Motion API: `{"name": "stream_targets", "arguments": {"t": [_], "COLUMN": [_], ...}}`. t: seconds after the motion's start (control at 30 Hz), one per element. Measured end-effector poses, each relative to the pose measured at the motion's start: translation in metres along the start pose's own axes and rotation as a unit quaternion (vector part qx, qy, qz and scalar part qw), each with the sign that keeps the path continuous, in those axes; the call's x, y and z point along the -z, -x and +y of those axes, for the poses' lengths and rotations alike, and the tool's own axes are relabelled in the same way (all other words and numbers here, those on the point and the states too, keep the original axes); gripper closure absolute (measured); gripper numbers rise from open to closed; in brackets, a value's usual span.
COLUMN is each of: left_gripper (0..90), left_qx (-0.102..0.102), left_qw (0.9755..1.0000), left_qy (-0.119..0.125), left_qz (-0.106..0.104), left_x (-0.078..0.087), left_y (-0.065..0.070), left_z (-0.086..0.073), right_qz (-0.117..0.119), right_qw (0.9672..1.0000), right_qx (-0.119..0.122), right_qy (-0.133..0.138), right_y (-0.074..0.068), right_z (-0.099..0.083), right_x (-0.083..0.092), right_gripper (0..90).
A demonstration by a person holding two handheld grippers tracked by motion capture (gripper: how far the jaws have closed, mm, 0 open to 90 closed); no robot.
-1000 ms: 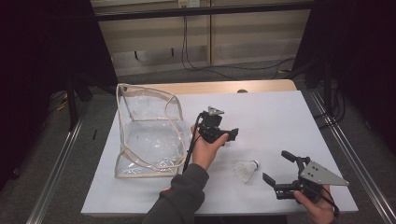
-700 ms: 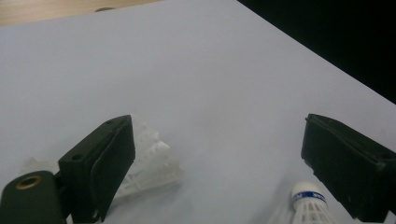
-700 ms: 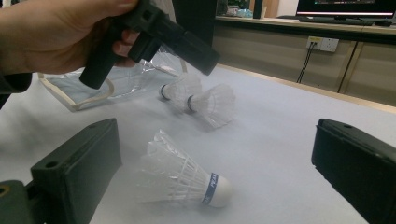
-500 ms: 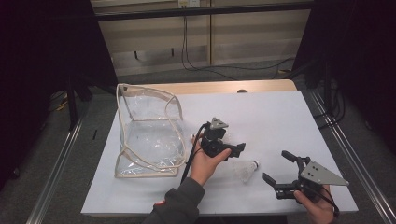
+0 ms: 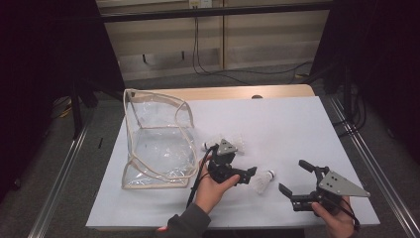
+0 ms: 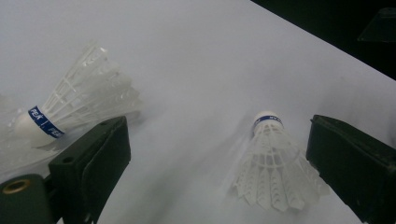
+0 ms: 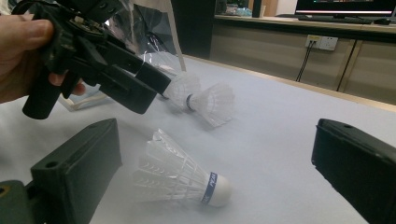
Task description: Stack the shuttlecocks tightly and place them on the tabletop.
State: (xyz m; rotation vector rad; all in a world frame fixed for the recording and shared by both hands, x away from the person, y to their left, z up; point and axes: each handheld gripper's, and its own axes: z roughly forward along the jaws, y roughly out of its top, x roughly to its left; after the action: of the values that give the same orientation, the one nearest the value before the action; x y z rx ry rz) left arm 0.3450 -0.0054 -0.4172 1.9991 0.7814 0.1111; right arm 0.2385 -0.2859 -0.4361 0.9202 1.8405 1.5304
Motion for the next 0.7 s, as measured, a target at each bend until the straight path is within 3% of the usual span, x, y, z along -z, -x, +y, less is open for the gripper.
{"name": "stream_targets", "arguments": {"t": [0.17, 0.6, 0.7], "left_gripper": [6.6, 6.5, 6.3], "left_qx": [-0.005, -0.04, -0.046], "left_qw": [1.0, 0.9982, 0.9979], "left_qy": [-0.003, -0.007, -0.005], "left_qz": [-0.004, -0.046, -0.046], "left_x": [0.005, 0.018, 0.022], "left_y": [0.001, 0.015, 0.017], "left_z": [-0.006, -0.017, -0.018], "right_qz": [0.0, 0.0, 0.0], "right_qw": [1.0, 1.0, 1.0], "right_qx": [0.002, 0.003, 0.003], "right_qy": [-0.001, -0.001, -0.001], "right_y": [0.0, 0.0, -0.001], "right_z": [0.0, 0.0, 0.0], "right_x": [-0.001, 0.0, 0.0], "right_gripper": [0.8, 0.8, 0.8]}}
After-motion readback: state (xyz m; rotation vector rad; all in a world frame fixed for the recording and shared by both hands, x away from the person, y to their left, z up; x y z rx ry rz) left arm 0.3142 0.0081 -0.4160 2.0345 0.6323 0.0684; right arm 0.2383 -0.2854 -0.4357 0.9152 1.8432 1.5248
